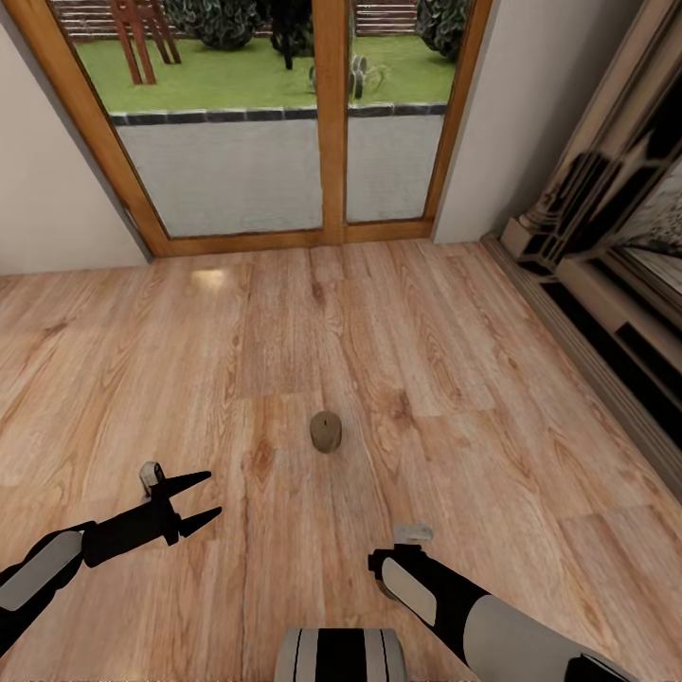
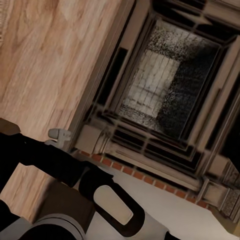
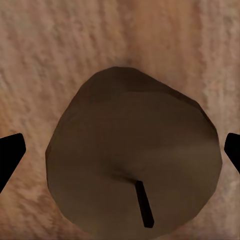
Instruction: Place each of the two pumpkins and all three candles from the living room inside a cabinet in the living room (use any cabinet), then make sure every cabinet is closed, and position the cauldron so it is next to a table in the living room.
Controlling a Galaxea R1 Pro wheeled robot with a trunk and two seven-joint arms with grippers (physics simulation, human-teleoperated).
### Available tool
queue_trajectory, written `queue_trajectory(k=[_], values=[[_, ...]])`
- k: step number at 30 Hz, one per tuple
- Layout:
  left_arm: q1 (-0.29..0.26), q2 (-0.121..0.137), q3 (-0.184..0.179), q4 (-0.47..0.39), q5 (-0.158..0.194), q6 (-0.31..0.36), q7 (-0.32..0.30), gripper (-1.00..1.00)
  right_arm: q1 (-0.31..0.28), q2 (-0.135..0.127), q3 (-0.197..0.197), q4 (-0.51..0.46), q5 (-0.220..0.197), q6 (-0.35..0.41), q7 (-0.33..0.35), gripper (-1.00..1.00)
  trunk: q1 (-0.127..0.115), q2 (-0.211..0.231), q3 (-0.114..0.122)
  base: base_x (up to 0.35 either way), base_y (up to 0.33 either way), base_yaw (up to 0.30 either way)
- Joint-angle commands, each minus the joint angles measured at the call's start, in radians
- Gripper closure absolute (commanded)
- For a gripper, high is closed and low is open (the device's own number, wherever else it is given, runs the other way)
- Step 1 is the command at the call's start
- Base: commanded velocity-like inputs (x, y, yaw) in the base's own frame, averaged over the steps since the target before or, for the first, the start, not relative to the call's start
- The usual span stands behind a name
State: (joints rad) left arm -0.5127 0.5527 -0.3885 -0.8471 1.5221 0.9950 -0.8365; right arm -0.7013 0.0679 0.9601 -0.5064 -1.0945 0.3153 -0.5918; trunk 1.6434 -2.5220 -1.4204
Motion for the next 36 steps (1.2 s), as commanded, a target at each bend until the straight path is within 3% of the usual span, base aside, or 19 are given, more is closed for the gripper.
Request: queue_trajectory(k=[1,13,17,27,28,36], values=[[-0.001,0.001,-0.004,0.001,0.004,0.004,-0.004,-1.0,-0.001,-0.001,0.006,-0.001,-0.004,0.004,-0.006,-1.0,0.0,-0.001,-0.005,0.0,0.0,0.0],[0.0,0.001,-0.004,0.0,0.004,0.004,-0.004,-1.0,-0.001,0.0,0.006,-0.001,-0.004,0.004,-0.006,-1.0,0.001,-0.001,-0.009,0.0,0.0,0.0],[0.0,0.001,-0.004,0.0,0.004,0.004,-0.004,-1.0,-0.001,0.0,0.006,-0.001,-0.004,0.004,-0.006,-1.0,0.002,-0.002,-0.024,0.0,0.0,0.0],[0.0,0.001,-0.005,0.0,0.004,0.004,-0.004,-1.0,-0.001,0.0,0.006,-0.001,-0.004,0.004,-0.006,-1.0,0.002,-0.002,-0.024,0.0,0.0,0.0],[0.0,0.001,-0.005,0.0,0.004,0.004,-0.004,-1.0,-0.001,0.0,0.006,-0.001,-0.004,0.004,-0.006,1.0,0.002,-0.002,-0.024,0.0,0.0,0.0],[0.0,0.001,-0.006,0.0,0.004,0.004,-0.004,-1.0,-0.001,0.0,0.006,-0.001,-0.002,0.003,-0.006,1.0,0.002,-0.002,-0.024,0.0,0.0,0.0]])
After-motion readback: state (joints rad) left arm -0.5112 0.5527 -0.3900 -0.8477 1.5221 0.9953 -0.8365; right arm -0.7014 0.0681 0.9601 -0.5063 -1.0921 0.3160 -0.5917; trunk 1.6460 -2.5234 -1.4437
